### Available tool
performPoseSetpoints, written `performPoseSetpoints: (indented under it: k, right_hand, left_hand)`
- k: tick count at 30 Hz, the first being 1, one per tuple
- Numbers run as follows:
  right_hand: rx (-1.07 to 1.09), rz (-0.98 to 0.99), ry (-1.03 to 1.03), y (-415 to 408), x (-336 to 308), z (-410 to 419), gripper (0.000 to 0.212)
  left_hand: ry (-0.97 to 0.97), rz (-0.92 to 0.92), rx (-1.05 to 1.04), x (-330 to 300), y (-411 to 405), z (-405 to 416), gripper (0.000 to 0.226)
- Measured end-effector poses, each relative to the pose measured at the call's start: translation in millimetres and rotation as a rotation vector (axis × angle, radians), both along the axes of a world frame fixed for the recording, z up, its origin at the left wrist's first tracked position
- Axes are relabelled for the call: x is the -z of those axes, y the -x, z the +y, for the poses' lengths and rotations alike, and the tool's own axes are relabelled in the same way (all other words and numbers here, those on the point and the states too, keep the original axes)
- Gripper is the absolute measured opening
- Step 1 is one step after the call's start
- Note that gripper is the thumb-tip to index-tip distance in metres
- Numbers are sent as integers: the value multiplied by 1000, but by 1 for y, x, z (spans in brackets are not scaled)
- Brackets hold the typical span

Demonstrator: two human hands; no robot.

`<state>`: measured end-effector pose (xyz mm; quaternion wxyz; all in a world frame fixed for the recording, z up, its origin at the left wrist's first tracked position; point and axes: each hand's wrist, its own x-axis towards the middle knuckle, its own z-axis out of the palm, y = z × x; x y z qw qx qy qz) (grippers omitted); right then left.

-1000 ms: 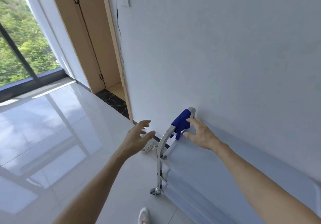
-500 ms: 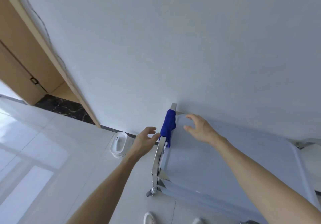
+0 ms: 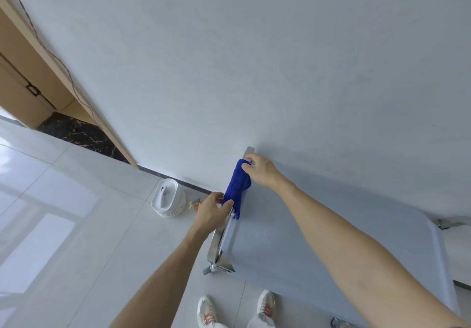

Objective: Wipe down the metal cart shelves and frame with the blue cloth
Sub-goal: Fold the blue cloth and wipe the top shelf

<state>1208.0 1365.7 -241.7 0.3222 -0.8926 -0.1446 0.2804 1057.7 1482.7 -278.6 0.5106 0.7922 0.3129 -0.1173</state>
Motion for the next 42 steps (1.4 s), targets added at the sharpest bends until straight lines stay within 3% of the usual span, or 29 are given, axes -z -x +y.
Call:
performPoseSetpoints:
  k: [2, 5, 7, 9, 11, 14, 22, 29, 36, 42]
  right_hand:
    - [-1, -8, 30, -7, 7, 10, 15]
    - [-1, -35, 39, -15, 14, 18, 29]
    - [-36, -41, 71, -17, 17, 19, 10]
    - [-28, -55, 106, -20, 21, 19, 25]
    - [-45, -55, 139, -22, 22, 18, 18]
    - [-48, -40, 171, -26, 23, 12, 31]
    - [-51, 40, -208, -16, -9, -26, 11]
    - [116, 121, -642, 27, -37, -74, 25]
    - [344, -76, -682, 84, -21, -130, 17]
    - [538, 42, -543, 114, 21, -175, 18]
  left_hand:
    - [-49, 12, 2, 2, -8, -3, 39]
    - [-90, 16, -21, 5, -17, -7, 35]
    - [-121, 4, -46, 8, -21, -10, 31]
    - [-140, -21, -82, 10, -22, -10, 23]
    - [-144, -53, -112, 12, -21, -8, 14]
    - [-147, -87, -99, 11, -17, -1, 8]
    - [67, -227, -107, -7, 10, 16, 8]
    - [284, -405, -152, -45, 13, 10, 28]
    - [272, -390, 17, -44, 22, -25, 18]
    - [152, -194, 201, -8, 18, -56, 19]
